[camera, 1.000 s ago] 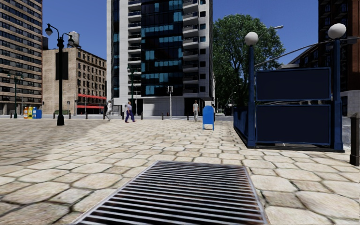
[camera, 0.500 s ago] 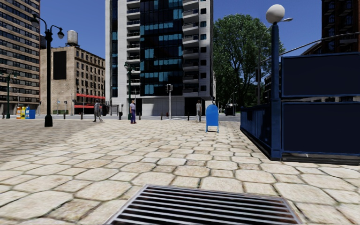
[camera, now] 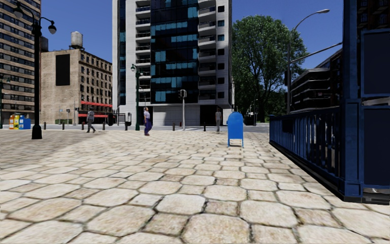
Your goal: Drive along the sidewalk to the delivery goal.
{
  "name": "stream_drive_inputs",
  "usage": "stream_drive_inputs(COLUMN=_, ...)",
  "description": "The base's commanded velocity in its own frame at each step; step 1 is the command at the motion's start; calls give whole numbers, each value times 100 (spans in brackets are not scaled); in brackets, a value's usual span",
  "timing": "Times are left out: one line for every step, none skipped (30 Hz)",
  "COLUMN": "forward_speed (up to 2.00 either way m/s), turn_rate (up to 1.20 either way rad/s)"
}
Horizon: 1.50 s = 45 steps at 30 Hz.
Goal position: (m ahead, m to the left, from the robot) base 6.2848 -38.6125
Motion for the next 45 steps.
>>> stream_drive_inputs(forward_speed=200, turn_rate=0)
stream_drive_inputs(forward_speed=200, turn_rate=0)
stream_drive_inputs(forward_speed=200, turn_rate=0)
stream_drive_inputs(forward_speed=200, turn_rate=0)
stream_drive_inputs(forward_speed=200, turn_rate=0)
stream_drive_inputs(forward_speed=200, turn_rate=0)
stream_drive_inputs(forward_speed=200, turn_rate=0)
stream_drive_inputs(forward_speed=200, turn_rate=0)
stream_drive_inputs(forward_speed=200, turn_rate=0)
stream_drive_inputs(forward_speed=200, turn_rate=0)
stream_drive_inputs(forward_speed=200, turn_rate=0)
stream_drive_inputs(forward_speed=200, turn_rate=0)
stream_drive_inputs(forward_speed=200, turn_rate=0)
stream_drive_inputs(forward_speed=200, turn_rate=0)
stream_drive_inputs(forward_speed=200, turn_rate=0)
stream_drive_inputs(forward_speed=200, turn_rate=0)
stream_drive_inputs(forward_speed=200, turn_rate=0)
stream_drive_inputs(forward_speed=200, turn_rate=0)
stream_drive_inputs(forward_speed=200, turn_rate=0)
stream_drive_inputs(forward_speed=200, turn_rate=0)
stream_drive_inputs(forward_speed=200, turn_rate=0)
stream_drive_inputs(forward_speed=200, turn_rate=0)
stream_drive_inputs(forward_speed=200, turn_rate=0)
stream_drive_inputs(forward_speed=200, turn_rate=0)
stream_drive_inputs(forward_speed=200, turn_rate=0)
stream_drive_inputs(forward_speed=200, turn_rate=0)
stream_drive_inputs(forward_speed=200, turn_rate=0)
stream_drive_inputs(forward_speed=200, turn_rate=0)
stream_drive_inputs(forward_speed=200, turn_rate=0)
stream_drive_inputs(forward_speed=200, turn_rate=0)
stream_drive_inputs(forward_speed=200, turn_rate=0)
stream_drive_inputs(forward_speed=200, turn_rate=0)
stream_drive_inputs(forward_speed=200, turn_rate=0)
stream_drive_inputs(forward_speed=200, turn_rate=0)
stream_drive_inputs(forward_speed=200, turn_rate=0)
stream_drive_inputs(forward_speed=200, turn_rate=0)
stream_drive_inputs(forward_speed=200, turn_rate=0)
stream_drive_inputs(forward_speed=200, turn_rate=0)
stream_drive_inputs(forward_speed=200, turn_rate=0)
stream_drive_inputs(forward_speed=200, turn_rate=0)
stream_drive_inputs(forward_speed=200, turn_rate=0)
stream_drive_inputs(forward_speed=200, turn_rate=0)
stream_drive_inputs(forward_speed=200, turn_rate=0)
stream_drive_inputs(forward_speed=200, turn_rate=0)
stream_drive_inputs(forward_speed=200, turn_rate=0)
